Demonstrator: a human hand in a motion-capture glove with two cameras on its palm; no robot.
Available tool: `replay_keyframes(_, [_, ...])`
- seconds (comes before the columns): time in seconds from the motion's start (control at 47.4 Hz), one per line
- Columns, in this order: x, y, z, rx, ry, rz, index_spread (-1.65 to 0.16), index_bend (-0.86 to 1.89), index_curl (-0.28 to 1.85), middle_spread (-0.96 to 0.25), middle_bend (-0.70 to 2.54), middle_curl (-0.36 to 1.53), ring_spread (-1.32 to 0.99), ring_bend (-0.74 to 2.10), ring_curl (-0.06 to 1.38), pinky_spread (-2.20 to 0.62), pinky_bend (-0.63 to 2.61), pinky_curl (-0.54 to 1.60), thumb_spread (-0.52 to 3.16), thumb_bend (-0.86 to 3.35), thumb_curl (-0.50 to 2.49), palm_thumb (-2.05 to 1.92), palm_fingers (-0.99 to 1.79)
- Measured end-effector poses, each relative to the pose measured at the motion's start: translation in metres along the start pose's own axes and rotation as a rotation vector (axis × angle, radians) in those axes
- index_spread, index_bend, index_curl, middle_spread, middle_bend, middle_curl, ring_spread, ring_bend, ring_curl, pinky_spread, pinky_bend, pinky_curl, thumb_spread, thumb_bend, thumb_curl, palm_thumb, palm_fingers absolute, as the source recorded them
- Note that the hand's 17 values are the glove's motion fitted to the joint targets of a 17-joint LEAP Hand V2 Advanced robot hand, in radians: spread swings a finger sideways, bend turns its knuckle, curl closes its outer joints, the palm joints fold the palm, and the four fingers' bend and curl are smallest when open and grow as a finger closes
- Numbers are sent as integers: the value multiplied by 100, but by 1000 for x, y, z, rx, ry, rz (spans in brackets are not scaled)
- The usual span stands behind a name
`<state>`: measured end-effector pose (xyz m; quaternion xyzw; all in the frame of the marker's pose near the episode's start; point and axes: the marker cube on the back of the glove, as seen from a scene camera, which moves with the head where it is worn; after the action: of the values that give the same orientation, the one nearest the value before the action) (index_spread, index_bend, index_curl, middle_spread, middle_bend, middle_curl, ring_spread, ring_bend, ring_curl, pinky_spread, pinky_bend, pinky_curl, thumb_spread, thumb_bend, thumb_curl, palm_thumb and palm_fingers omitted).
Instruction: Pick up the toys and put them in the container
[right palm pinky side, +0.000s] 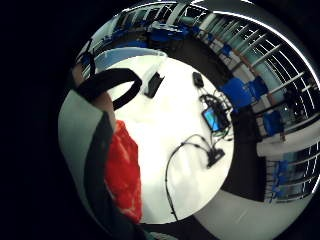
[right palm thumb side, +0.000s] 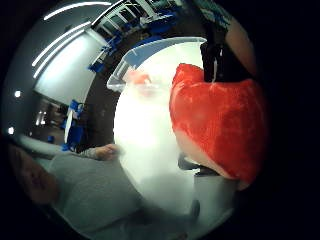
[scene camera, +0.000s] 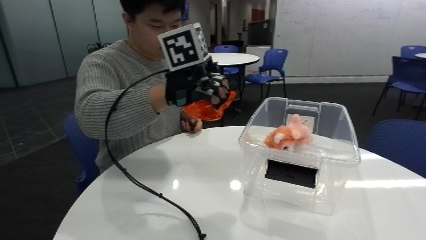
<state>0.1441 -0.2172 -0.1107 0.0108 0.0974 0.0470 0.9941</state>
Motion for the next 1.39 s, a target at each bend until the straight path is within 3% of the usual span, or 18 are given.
replay_keyframes(0.063, [-1, -24, 2, -25, -29, 23, -46, 49, 74, -32, 90, 78, -58, 113, 64, -43, 99, 45, 71, 18, 98, 69, 70])
replay_keyframes(0.148, [10, -66, 24, -62, 85, -67, -47, 48, 78, -32, 90, 79, -58, 114, 65, -43, 100, 46, 66, 17, 101, 68, 68])
replay_keyframes(0.232, [-24, -122, 49, -124, -78, 98, -47, 48, 81, -32, 90, 81, -58, 114, 67, -43, 101, 47, 63, 16, 105, 68, 66])
replay_keyframes(0.295, [-38, -151, 75, -174, 60, 110, -48, 45, 83, -32, 90, 81, -58, 114, 67, -43, 103, 48, 61, 16, 107, 67, 63])
replay_keyframes(0.337, [-43, -164, 88, -195, 159, 74, -48, 44, 85, -32, 89, 82, -58, 114, 68, -43, 104, 48, 60, 15, 108, 67, 61])
replay_keyframes(0.443, [-69, -185, 98, -218, 34, 33, -49, 41, 88, -32, 88, 83, -59, 114, 69, -43, 105, 48, 58, 15, 111, 67, 58])
replay_keyframes(0.548, [-65, -192, 107, -247, 73, 62, -50, 38, 91, -32, 87, 84, -58, 112, 69, -43, 106, 48, 58, 14, 113, 66, 54])
replay_keyframes(0.633, [-67, -187, 112, -324, -3, 21, -50, 31, 92, -33, 83, 83, -58, 109, 69, -42, 109, 49, 60, 13, 114, 65, 47])
replay_keyframes(0.717, [-61, -180, 114, -379, -33, 18, -47, 17, 87, -32, 69, 78, -53, 98, 67, -32, 115, 52, 84, 5, 106, 46, 4])
replay_keyframes(0.759, [-59, -176, 112, -380, -53, 30, -46, 9, 81, -29, 49, 70, -43, 81, 63, -21, 116, 52, 92, -5, 98, 32, -40])
replay_keyframes(1.033, [-43, -133, 92, -355, -86, 23, -40, 6, 55, -21, 18, 53, -23, 44, 46, -1, 97, 41, 122, -4, 68, 7, -27])
replay_keyframes(1.202, [5, -44, 53, -290, -153, -24, -38, 10, 46, -19, 15, 48, -18, 38, 43, 3, 90, 37, 129, -2, 58, 4, -21])
replay_keyframes(1.392, [26, 32, 49, -251, -40, 160, -38, 13, 40, -18, 16, 43, -15, 33, 41, 5, 83, 35, 135, -1, 50, 5, -14])
